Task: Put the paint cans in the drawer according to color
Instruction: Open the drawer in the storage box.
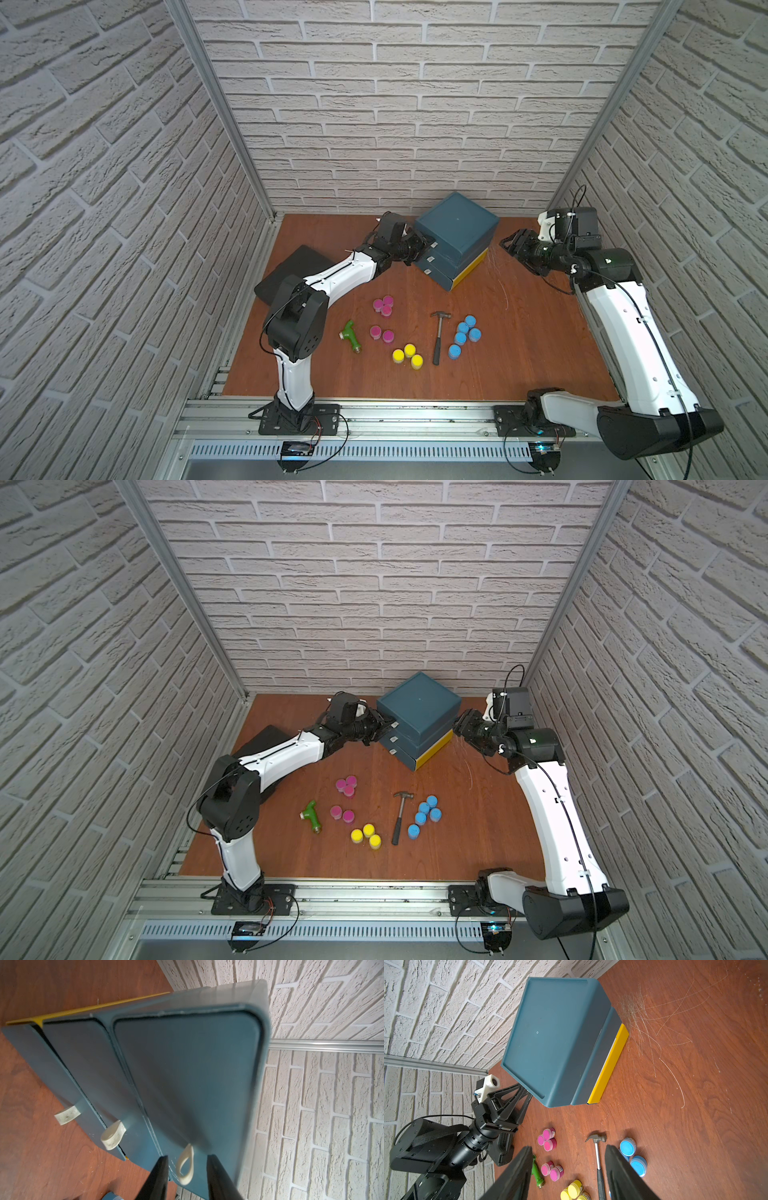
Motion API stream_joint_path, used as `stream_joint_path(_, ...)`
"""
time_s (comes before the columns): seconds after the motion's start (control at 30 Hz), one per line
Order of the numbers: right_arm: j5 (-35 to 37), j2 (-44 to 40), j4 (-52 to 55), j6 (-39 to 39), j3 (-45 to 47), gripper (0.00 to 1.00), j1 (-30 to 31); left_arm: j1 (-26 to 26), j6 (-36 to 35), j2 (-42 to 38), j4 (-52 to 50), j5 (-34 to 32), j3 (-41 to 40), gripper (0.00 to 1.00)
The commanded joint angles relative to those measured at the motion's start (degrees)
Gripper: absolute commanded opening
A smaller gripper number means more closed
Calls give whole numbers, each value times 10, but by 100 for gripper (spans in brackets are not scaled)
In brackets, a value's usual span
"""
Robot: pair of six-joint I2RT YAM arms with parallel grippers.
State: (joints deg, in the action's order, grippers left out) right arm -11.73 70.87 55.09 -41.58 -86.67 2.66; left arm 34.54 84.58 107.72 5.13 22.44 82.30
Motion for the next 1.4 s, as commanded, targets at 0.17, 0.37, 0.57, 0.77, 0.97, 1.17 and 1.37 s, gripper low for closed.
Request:
stream_joint_path(0.17,-8,1,-16,-3,8,59,5,6,19,15,58,9,6,24)
stream_joint_path(0.37,-7,1,-15,-2,15,57,6,6,19,6,62,1,-9,0)
stream_joint_path(0.57,14,1,11,8,12,56,12,5,15,-39,57,1,-62,0)
stream_joint_path(0.77,49,2,52,22,24,53,32,1,-1,-112,40,11,-134,0)
stream_joint_path(0.97,74,-7,60,9,70,53,67,1,-9,-178,24,22,-202,0)
stream_joint_path(1.17,76,-8,51,-6,105,53,100,0,-13,-232,-4,12,-254,0)
stream_joint_path(1.37,71,-12,40,-16,141,53,114,1,-19,-276,-30,-4,-284,0)
